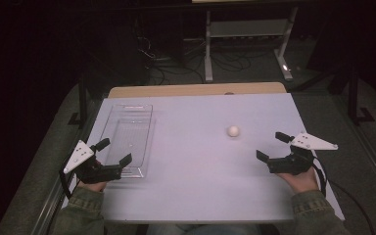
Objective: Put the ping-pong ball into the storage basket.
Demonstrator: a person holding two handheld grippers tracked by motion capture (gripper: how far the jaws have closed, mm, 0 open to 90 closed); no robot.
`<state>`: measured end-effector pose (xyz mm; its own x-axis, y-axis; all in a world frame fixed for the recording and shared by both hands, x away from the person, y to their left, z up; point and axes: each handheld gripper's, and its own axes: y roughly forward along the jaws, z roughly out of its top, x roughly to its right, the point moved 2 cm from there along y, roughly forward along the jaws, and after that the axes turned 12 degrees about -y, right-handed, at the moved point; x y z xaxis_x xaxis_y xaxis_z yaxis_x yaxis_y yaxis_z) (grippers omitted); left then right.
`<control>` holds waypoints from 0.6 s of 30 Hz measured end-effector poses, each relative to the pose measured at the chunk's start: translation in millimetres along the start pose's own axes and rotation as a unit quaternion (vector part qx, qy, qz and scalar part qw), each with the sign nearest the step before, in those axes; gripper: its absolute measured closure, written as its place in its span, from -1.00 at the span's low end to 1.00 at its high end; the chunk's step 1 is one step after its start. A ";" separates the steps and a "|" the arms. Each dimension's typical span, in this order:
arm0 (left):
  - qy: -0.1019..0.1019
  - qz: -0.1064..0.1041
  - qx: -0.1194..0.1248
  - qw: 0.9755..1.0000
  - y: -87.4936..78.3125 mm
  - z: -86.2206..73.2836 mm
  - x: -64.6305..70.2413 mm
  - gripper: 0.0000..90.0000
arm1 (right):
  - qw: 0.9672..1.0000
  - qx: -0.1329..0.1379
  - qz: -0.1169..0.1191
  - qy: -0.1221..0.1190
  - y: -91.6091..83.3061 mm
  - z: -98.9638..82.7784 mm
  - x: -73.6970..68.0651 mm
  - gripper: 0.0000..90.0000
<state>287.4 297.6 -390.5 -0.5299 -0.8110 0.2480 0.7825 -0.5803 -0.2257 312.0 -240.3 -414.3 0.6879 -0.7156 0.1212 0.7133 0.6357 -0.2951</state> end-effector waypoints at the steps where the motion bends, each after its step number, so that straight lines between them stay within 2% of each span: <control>1: 0.001 0.001 -0.001 1.000 0.1 -0.1 0.4 -1.00 | 1.000 -0.001 0.000 0.000 0.0 -0.1 -0.4 -1.00; 6: 0.005 0.001 -0.001 1.000 0.3 -0.4 3.9 -1.00 | 1.000 0.001 0.004 -0.004 -0.1 0.3 -1.2 -1.00; 16: 0.013 0.007 0.004 1.000 -1.5 0.2 10.6 -1.00 | 1.000 -0.008 0.010 0.002 2.5 -2.2 -2.0 -1.00; 18: 0.021 0.008 0.003 1.000 -1.3 2.4 11.6 -1.00 | 1.000 -0.007 0.005 0.002 2.8 -2.0 -1.6 -1.00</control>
<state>281.1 289.2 -385.1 -0.5299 -0.8230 0.2045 0.7932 -0.5663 -0.2239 312.5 -237.9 -417.2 0.6945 -0.7102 0.1151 0.7045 0.6388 -0.3093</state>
